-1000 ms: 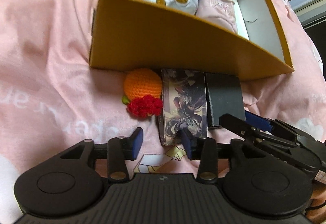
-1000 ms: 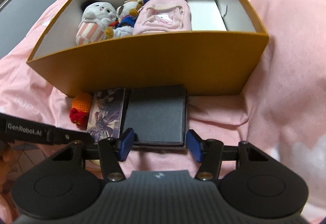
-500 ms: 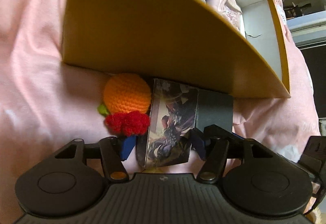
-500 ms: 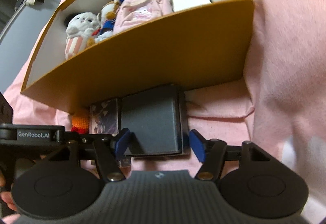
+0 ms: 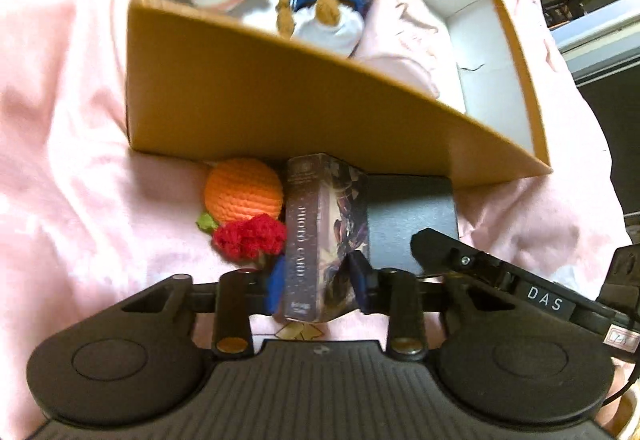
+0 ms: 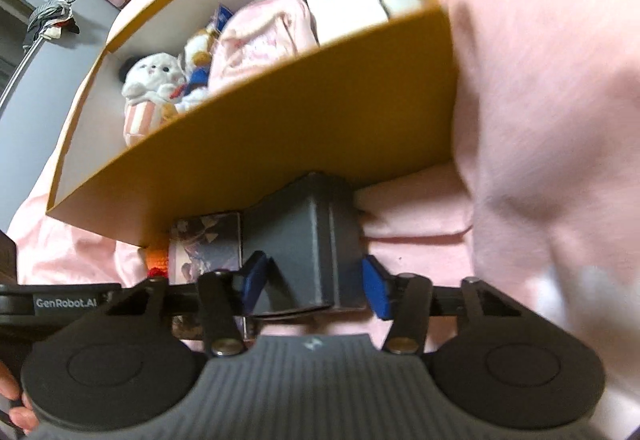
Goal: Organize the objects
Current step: 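Grasp the photo card pack with the left tool while the right tool grasps the black case, then lift the photo card pack and black case and carry them over the shoebox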
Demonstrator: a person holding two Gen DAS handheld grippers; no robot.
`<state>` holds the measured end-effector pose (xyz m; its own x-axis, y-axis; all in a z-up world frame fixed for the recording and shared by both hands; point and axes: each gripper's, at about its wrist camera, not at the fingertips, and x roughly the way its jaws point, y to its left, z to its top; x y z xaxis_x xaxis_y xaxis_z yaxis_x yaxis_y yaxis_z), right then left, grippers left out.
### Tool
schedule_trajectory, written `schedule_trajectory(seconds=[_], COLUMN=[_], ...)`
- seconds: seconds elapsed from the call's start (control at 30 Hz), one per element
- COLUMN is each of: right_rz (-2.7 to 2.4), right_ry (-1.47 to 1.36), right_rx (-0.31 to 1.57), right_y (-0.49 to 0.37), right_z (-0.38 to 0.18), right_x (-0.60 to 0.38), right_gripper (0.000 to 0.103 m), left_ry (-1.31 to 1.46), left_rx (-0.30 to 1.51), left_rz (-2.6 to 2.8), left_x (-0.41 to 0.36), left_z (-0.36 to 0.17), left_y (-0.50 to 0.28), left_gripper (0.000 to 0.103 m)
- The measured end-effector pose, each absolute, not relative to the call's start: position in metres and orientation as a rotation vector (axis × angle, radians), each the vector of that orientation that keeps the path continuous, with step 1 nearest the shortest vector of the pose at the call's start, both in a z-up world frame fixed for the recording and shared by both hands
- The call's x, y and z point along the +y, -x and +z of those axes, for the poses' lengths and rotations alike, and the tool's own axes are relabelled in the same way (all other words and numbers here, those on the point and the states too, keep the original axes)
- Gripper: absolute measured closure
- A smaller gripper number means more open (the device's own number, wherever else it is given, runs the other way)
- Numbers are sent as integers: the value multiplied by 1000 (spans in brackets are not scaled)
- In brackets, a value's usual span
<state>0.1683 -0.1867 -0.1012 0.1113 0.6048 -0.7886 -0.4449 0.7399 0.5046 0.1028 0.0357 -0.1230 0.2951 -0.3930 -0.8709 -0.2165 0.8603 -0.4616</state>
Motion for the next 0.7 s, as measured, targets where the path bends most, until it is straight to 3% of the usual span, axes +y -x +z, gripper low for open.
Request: schedule_trajectory(seconds=[0.13, 0.7], right_rz=[803, 910], right_ry=[-111, 51], right_rx=[1193, 1169], right_y=[-163, -179], right_z=[-86, -74], right_x=[-190, -173], right_gripper=[63, 64], left_ry=[546, 476], left_rx=[1249, 1279], left_rz=[-196, -169], left_x=[38, 21], left_z=[-105, -123], left_y=[-102, -128], left_gripper=[77, 72])
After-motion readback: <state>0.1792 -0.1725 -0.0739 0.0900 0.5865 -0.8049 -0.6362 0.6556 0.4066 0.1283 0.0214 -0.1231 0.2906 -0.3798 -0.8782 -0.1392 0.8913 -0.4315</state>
